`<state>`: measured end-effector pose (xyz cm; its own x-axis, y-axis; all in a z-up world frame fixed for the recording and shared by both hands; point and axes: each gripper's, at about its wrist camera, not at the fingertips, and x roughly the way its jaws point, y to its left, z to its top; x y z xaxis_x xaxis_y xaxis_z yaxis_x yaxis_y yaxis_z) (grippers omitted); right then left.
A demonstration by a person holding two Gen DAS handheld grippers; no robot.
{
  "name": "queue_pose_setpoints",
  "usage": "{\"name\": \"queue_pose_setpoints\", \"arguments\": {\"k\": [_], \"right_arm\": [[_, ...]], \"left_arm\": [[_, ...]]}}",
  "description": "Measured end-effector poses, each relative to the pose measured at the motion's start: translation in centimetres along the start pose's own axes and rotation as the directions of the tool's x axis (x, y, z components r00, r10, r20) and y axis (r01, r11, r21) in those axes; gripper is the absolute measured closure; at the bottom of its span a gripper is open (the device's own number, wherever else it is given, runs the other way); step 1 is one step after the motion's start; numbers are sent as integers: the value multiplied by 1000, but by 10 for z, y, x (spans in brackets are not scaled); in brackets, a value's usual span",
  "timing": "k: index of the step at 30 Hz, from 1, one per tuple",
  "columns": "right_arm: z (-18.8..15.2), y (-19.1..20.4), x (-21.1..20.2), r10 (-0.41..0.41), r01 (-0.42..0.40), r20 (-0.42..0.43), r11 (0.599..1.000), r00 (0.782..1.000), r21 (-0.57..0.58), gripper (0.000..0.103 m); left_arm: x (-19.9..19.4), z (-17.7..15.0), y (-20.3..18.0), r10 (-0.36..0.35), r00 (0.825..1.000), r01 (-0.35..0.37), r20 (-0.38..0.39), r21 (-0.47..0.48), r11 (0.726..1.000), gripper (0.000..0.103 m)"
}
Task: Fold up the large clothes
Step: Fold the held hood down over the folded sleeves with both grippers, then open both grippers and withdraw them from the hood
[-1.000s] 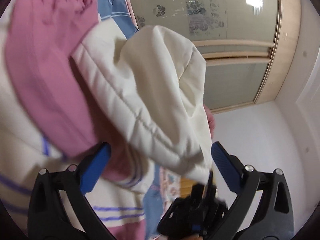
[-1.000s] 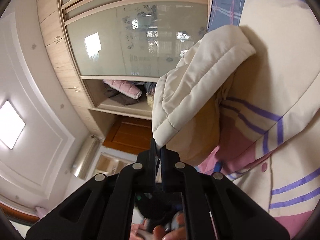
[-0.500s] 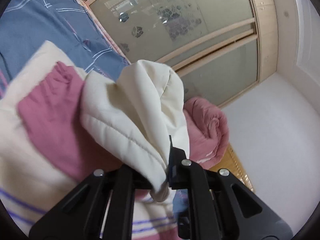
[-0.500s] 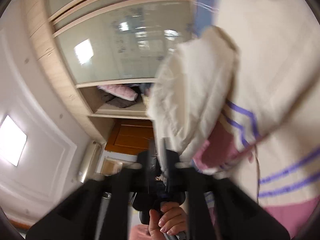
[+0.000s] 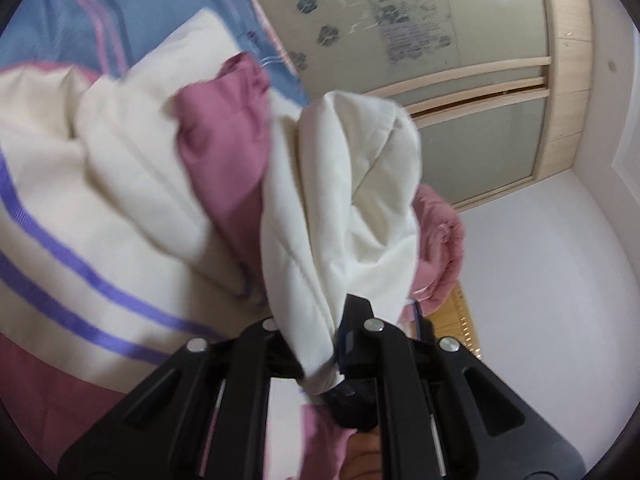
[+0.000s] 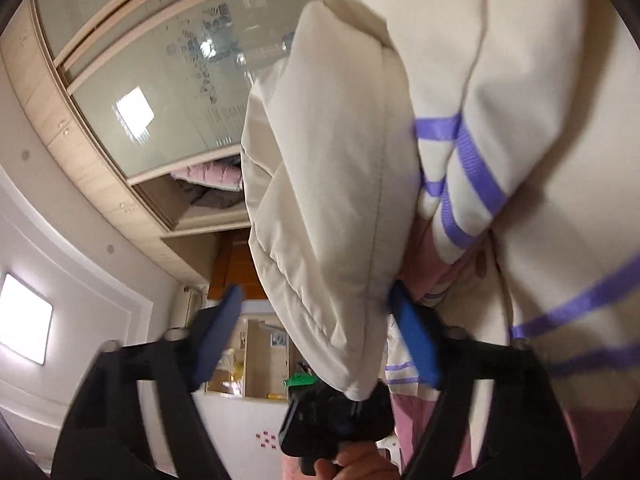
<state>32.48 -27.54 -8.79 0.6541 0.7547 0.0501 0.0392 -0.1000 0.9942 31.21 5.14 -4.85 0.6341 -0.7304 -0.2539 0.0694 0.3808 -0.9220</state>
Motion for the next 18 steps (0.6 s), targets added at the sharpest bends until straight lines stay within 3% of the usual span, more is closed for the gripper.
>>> {"name": "queue_pose_setpoints", "arguments": {"k": [2,5,7,10,12,15,16,18], "right_arm": [[0,-3,-3,-80,81,19,995,997,-50,94],[-5,0,-16,-233,242,86,964,969,-110,97],[-13,7,-25,-335,352,133,925,933,-143,97],[-20,12,-31,-447,479,190,858,874,-186,97],[-22,10,-26,-487,525,207,822,848,-219,97],[-20,6,-23,-499,539,212,811,840,-229,97],[-20,7,-21,-488,528,208,817,848,-233,96],[-17,8,-24,-445,477,182,852,877,-214,81]], "left_arm": [[7,-1,1,62,998,-61,-15,37,997,91],[19,-7,2,182,982,-175,-50,117,978,88],[25,-10,4,238,969,-227,-62,146,963,85],[36,-18,-3,354,934,-330,-54,255,909,82],[40,-24,-11,414,910,-382,-29,331,863,81],[46,-29,-17,473,881,-439,23,414,797,77],[47,-29,-17,473,880,-443,38,425,790,75],[43,-30,-19,441,896,-418,48,425,803,60]]}}
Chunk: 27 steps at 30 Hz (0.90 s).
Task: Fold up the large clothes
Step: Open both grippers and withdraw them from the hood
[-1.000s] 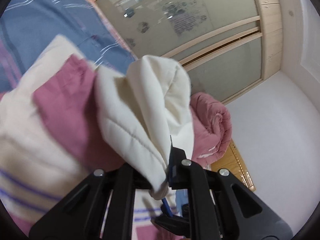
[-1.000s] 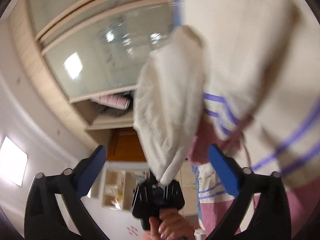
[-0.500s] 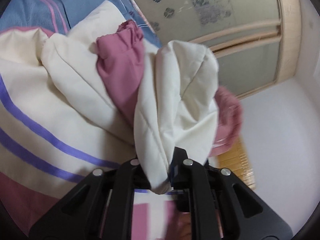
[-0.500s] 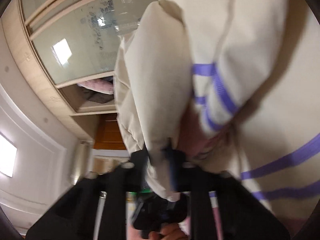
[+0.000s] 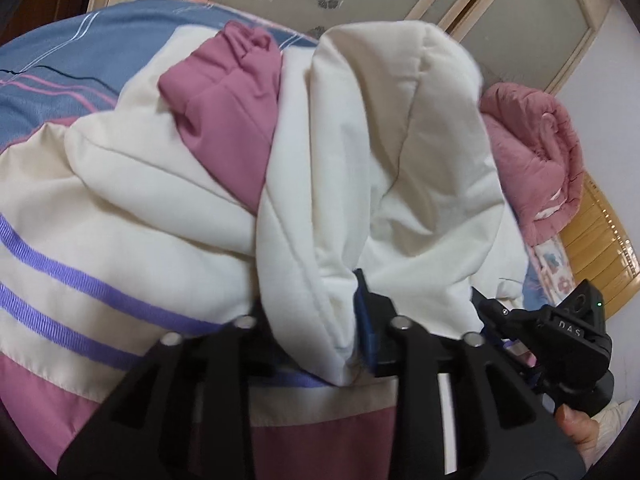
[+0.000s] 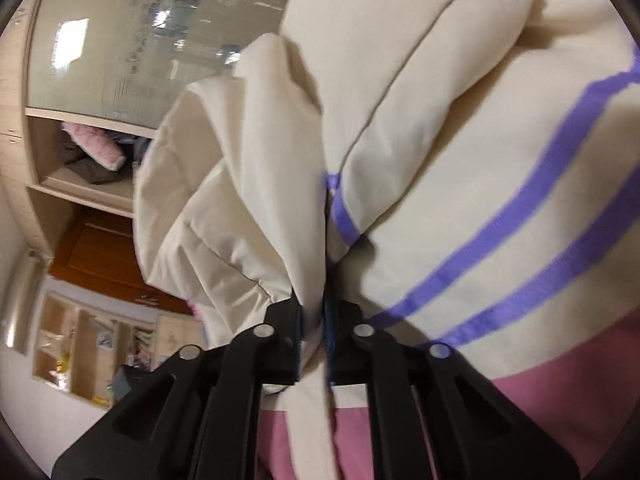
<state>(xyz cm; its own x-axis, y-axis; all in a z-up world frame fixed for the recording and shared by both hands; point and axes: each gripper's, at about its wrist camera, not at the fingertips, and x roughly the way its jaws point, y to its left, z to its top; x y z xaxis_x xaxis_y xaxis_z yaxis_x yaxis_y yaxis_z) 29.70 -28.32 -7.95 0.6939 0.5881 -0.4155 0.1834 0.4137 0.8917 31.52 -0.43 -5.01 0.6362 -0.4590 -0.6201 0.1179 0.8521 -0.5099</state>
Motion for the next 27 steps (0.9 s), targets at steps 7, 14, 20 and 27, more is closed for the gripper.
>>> {"name": "queue_pose_setpoints", "arguments": {"k": [7,14,20,27], "right_arm": [[6,26,-49,58,-56,36,996,998,-64,23],[-20,89,-98,-81,195,255,865,964,-462,9],[-69,120,-113,-113,373,389,610,914,-699,4],[-109,118,-145,-105,390,399,534,911,-751,1]], "left_arm": [[-47,-1,-19,-97,995,96,21,24,995,2],[-131,7,-13,-19,973,9,229,44,999,2],[-162,-13,-55,255,886,-384,388,304,872,2],[-203,-39,-71,213,905,-342,369,332,879,2]]}}
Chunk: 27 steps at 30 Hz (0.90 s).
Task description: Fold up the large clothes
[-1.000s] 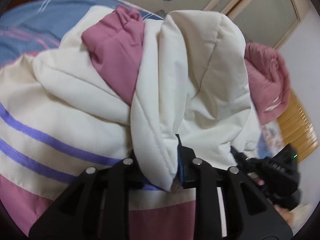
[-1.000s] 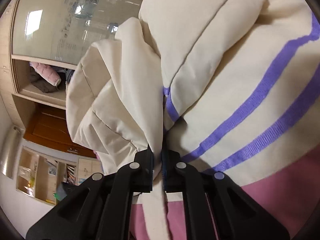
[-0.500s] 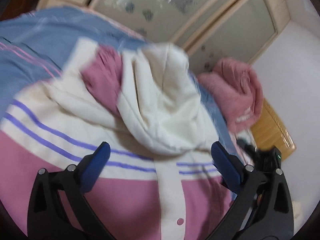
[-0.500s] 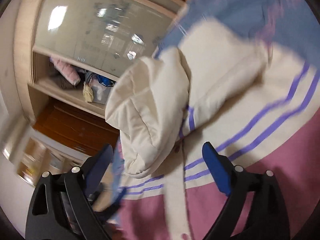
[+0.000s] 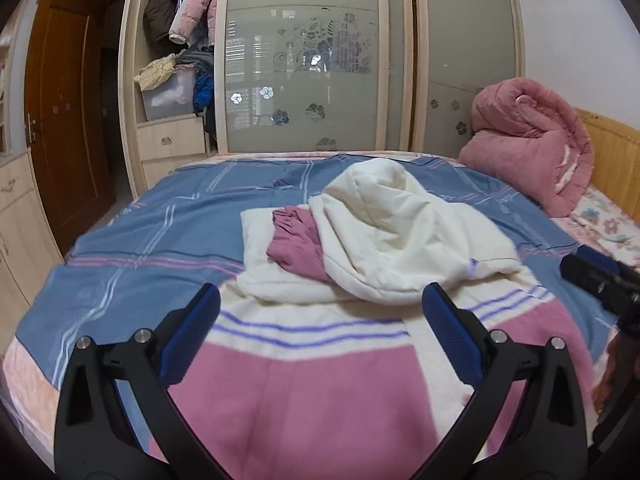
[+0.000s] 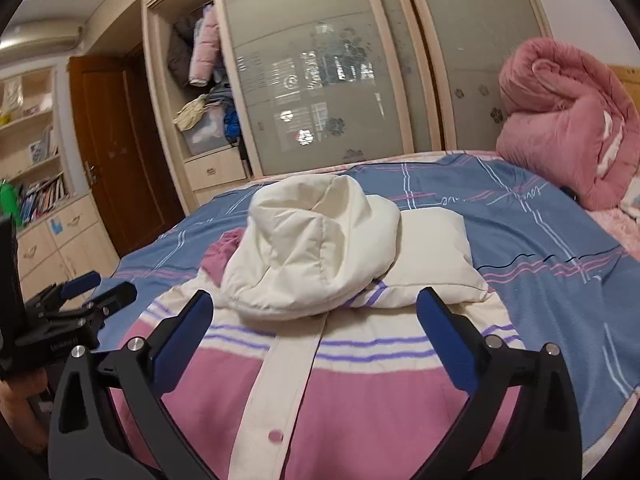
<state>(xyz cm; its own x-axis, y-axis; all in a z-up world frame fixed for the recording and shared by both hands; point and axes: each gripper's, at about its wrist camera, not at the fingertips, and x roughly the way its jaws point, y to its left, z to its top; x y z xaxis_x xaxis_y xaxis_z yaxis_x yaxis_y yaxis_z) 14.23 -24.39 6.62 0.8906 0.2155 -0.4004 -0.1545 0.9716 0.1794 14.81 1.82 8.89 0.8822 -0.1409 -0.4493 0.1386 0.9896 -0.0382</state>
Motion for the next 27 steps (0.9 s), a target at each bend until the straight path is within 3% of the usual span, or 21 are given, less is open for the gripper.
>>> {"name": "queue_pose_setpoints", "arguments": {"k": [9,13,21,27], "right_arm": [[-44,5,-84,-8,11,67,999,998,-47,1],[-73,0,-112,-60,64,80,997,995,-52,1],[-108,-3,-126,-62,62,26,998,998,-32,1],[-103,-8,-126,-21,21,27,1000,999,-3,1]], "left_arm": [[-52,-51,-24,-3,1000,3,-10,54,999,2],[-75,-78,-21,-4,1000,4,-19,37,999,2],[-99,-130,-19,-11,996,15,-90,47,999,2],[-100,-135,-8,-22,994,25,-105,20,999,2]]}}
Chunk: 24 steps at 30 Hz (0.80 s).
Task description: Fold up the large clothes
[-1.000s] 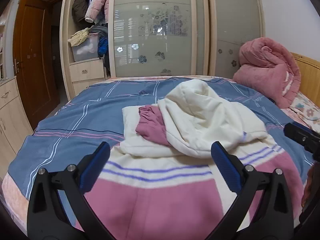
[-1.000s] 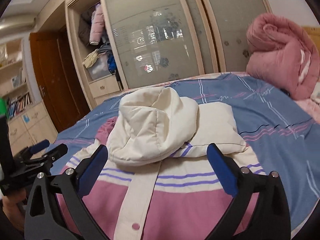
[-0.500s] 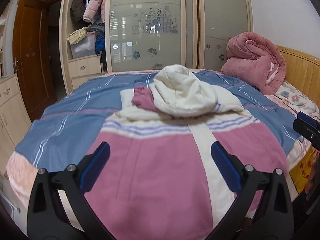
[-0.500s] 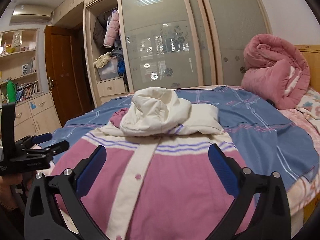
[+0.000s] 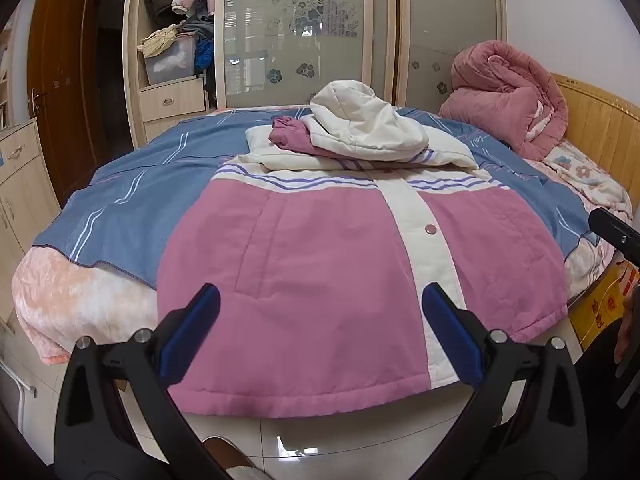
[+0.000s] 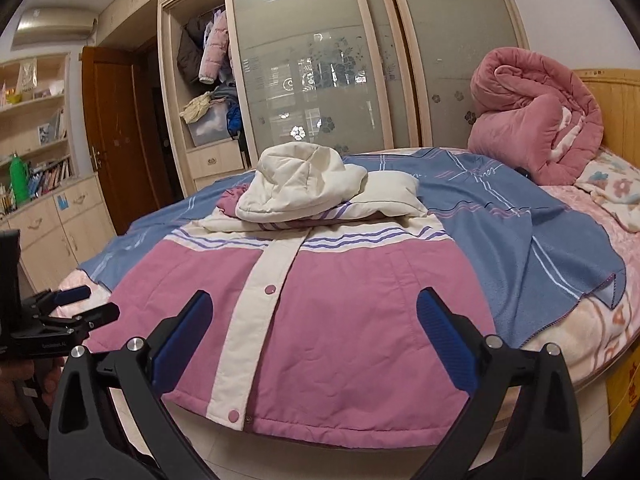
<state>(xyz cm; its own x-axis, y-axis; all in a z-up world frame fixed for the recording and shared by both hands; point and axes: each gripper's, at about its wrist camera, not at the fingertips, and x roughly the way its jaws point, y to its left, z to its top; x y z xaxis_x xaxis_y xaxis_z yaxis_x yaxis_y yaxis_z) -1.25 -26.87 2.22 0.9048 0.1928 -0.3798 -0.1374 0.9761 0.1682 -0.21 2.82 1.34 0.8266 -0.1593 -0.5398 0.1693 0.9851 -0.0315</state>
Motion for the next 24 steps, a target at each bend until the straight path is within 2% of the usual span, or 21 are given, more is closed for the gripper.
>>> {"name": "queue_pose_setpoints", "arguments": {"k": [6,8,10,11,14,16,19,21,24], "right_arm": [[23,-23,-7,46,-46,20,998,999,-33,1],[32,-39,-8,52,-51,19,999,998,-19,1],[40,-62,-2,84,-83,-34,996,996,15,1],[42,-70,2,104,-103,-67,994,992,25,1],[44,-105,25,134,-124,-180,990,975,65,1],[41,-131,40,181,-154,-226,979,957,134,1],[28,-172,63,263,-196,-263,947,928,254,1],[20,-182,73,295,-223,-295,941,909,253,1],[11,-191,85,327,-258,-306,935,894,245,1]], "left_arm": [[-5,2,17,-12,1000,12,7,13,1000,2],[-7,5,28,-46,999,46,0,7,999,2],[-10,12,41,-100,995,100,-12,-15,995,2],[-12,20,54,-154,988,153,-25,-49,987,2],[-12,38,80,-243,969,237,-51,-98,967,2],[-6,50,91,-271,959,264,-80,-85,961,2],[4,65,108,-240,968,236,-74,-59,970,2],[11,68,113,-237,969,234,-62,-51,971,2],[23,58,116,-251,967,248,-38,-67,966,2]]}}
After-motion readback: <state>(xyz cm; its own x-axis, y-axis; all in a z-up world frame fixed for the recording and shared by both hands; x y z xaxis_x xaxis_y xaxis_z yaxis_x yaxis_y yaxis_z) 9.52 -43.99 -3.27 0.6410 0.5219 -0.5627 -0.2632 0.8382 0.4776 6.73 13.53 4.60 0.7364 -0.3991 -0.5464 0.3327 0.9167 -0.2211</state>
